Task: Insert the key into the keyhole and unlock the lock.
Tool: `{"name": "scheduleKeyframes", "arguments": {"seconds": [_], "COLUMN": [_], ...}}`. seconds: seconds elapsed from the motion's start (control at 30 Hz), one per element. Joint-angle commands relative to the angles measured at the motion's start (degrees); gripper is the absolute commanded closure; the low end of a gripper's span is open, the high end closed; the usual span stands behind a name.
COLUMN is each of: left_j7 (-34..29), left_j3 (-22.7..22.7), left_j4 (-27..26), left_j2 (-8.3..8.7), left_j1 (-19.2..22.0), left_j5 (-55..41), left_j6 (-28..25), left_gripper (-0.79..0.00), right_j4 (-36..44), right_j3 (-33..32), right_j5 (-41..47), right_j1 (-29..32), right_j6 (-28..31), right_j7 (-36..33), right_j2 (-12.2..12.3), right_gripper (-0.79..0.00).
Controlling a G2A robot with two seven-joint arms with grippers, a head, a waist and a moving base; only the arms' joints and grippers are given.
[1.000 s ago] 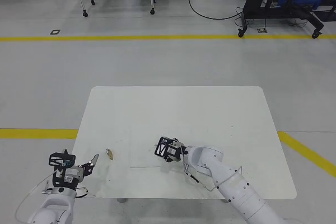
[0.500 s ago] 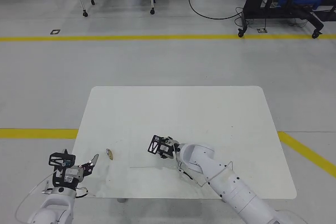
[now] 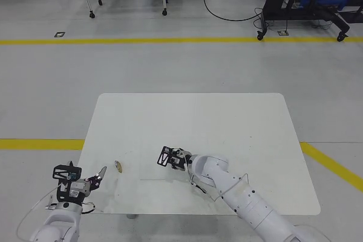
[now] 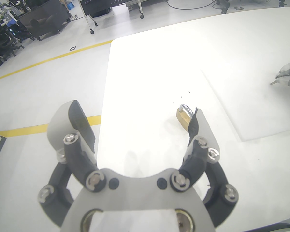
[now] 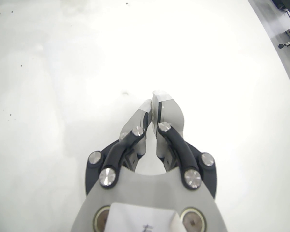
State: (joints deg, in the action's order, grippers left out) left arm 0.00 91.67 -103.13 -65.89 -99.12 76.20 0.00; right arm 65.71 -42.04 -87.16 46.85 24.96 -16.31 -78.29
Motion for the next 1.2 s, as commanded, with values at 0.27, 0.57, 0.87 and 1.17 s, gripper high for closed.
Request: {"name": "scheduleKeyframes", "arguments": {"seconds": [0.27,0.57,0.87,1.17], "left_j7": [0.0,0.0,0.0,0.0], "left_j3": [0.0,0.0,0.0,0.0], "left_j4": [0.0,0.0,0.0,0.0], "left_j2": [0.0,0.0,0.0,0.0], "left_j1": [0.0,0.0,0.0,0.0], "left_j5": [0.0,0.0,0.0,0.0], "left_j6": [0.0,0.0,0.0,0.0], "left_gripper": [-0.785,-0.785,-0.785,-0.785], "right_j4": [6.47,16.94,19.73,18.17], "right_j3": [-4.92,-14.88,-27.51,-29.64], "right_j5": [-3.97,-6.17,-4.16,-8.44], "right_j1": [5.46,16.0,25.7,26.69], "right_j6": [1.68,5.39,18.2,22.83], "right_j7": [4.59,17.59,44.84,54.36], "right_j2": [2.41,6.39,10.48,11.89], "right_gripper": [0.0,0.0,0.0,0.0]}}
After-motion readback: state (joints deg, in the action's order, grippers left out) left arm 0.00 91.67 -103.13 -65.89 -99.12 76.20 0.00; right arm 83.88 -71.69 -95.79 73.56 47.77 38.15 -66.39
